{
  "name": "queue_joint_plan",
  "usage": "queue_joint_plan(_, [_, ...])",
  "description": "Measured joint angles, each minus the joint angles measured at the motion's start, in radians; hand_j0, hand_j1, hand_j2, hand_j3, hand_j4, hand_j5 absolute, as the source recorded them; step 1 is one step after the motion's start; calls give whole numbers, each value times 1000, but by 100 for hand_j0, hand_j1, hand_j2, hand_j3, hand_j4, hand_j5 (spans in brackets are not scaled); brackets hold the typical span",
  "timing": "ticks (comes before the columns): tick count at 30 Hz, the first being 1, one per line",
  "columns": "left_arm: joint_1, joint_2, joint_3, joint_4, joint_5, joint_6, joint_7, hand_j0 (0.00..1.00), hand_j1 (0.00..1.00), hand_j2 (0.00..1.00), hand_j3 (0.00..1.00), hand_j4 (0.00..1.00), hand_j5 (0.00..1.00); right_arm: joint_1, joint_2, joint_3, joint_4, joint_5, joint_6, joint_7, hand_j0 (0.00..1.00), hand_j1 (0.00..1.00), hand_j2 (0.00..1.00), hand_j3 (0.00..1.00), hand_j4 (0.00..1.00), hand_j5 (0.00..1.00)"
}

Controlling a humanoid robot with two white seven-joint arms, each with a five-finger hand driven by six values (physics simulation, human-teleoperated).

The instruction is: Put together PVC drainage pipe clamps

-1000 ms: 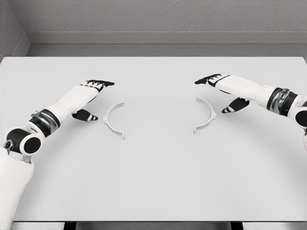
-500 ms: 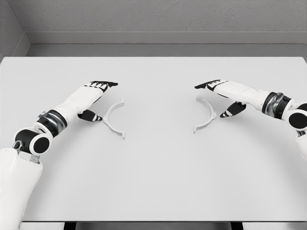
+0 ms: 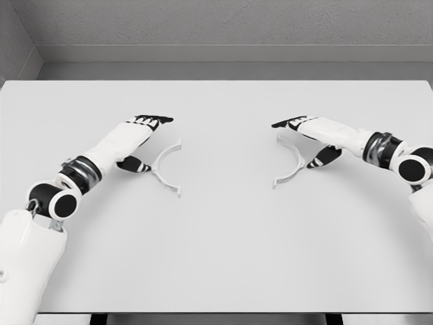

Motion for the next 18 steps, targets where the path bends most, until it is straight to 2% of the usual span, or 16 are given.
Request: queue_joint_plan(18, [-3, -44, -9, -10, -35, 2, 0, 100, 100, 100, 100, 100, 100, -6, 21, -1, -10, 1, 0, 0, 100, 100, 100, 100, 100, 100])
